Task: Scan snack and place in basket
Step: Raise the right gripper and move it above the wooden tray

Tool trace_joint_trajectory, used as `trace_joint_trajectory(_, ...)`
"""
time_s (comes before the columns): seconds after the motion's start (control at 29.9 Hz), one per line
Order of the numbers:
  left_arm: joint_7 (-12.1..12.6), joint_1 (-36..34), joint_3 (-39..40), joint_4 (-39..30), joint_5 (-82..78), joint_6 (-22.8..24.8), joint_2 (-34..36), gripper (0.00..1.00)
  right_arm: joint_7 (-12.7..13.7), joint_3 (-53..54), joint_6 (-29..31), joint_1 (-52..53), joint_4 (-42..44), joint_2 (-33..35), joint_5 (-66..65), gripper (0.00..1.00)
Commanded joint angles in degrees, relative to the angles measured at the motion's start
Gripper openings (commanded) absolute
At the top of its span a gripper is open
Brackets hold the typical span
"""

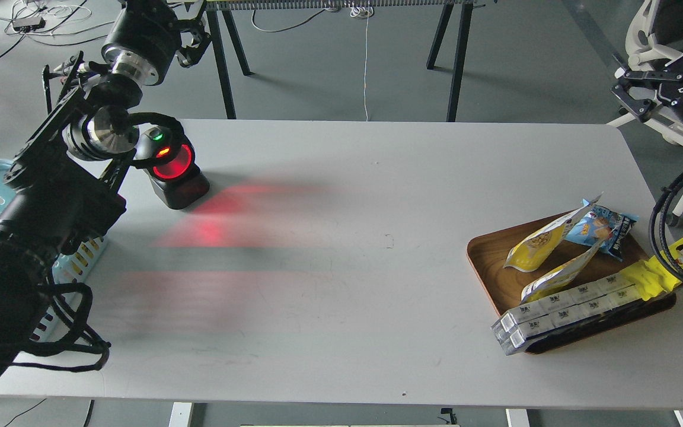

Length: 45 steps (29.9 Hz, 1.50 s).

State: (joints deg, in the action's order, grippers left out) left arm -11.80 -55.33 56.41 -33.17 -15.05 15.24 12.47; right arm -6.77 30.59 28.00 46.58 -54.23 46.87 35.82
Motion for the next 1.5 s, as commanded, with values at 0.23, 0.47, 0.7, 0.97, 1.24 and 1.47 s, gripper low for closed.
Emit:
trace_joint_trajectory(0.23, 0.7, 0.0, -0.7, 0.0, -0.1, -1.5, 0.8, 1.0, 0.5, 0.6, 0.0, 0.2, -0.4, -0.2, -1.1, 1.0)
trace_joint_trajectory(0.47, 0.5, 0.0, -0.9, -0.5, -0.2, -1.5, 1.9, 1.0, 0.7, -0.2, -1.3, 3.3, -0.7, 0.8, -4.7, 1.0)
trace_joint_trajectory(0.7, 0.1, -0.1, -0.8, -0.5, -0.2, -1.4, 2.8, 1.0, 0.7, -20.6, -3.0, 22.0, -0.1, 1.4, -7.0, 1.0)
trace_joint_trajectory(0.97, 0.0, -0.6, -0.6, -0.5, -0.2, -1.4, 3.1, 1.0, 1.7, -42.6, -3.8, 41.5, -2.6, -1.3, -10.4, 1.0)
trace_joint_trajectory(1.24, -0.1, -0.6, -0.3, -0.7, -0.1, -1.4, 2.8, 1.0, 16.5, -68.0, -5.8, 67.0, -18.4, 0.0, -19.5, 1.0)
trace_joint_trajectory(1.47, -0.1, -0.6, -0.3, -0.8, -0.1, -1.4, 2.6, 1.0, 30.1, -85.2, -20.9, 78.9, -31.6, -0.5, -8.6, 1.0)
